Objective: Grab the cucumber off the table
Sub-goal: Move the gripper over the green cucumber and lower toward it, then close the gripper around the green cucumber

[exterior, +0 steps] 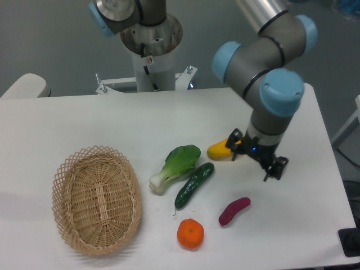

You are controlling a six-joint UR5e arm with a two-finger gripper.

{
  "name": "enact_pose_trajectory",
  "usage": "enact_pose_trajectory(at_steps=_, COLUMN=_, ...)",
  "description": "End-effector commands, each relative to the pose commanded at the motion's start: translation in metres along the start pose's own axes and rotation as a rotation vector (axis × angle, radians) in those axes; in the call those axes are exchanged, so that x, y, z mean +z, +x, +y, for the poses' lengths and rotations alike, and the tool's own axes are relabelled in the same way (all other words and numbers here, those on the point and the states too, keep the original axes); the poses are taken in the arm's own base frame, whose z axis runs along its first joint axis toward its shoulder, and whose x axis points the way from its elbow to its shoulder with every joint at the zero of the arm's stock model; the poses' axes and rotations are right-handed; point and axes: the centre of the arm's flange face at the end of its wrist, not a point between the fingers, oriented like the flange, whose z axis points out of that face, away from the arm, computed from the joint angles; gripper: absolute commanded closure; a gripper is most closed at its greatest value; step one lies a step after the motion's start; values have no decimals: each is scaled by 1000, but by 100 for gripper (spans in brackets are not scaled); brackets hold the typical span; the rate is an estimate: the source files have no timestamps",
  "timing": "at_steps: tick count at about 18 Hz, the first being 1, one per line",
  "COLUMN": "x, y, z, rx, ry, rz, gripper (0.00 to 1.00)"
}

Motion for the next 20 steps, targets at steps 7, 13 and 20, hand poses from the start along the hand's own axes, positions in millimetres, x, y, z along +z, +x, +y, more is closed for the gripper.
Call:
enact_pose_trajectory(at_steps=7, x=52, y=43, z=-8, rx=-124, ry=-19, rz=29, gripper=0)
enact_pose_trajectory(at_steps=13, x=75, y=79, z=-32, rx=-75, ry=-26, rz=38, gripper=0)
enact_pose_trajectory(at_steps=20, x=95, y=84, z=-40, rx=-62, ry=-30, rz=21, gripper=0)
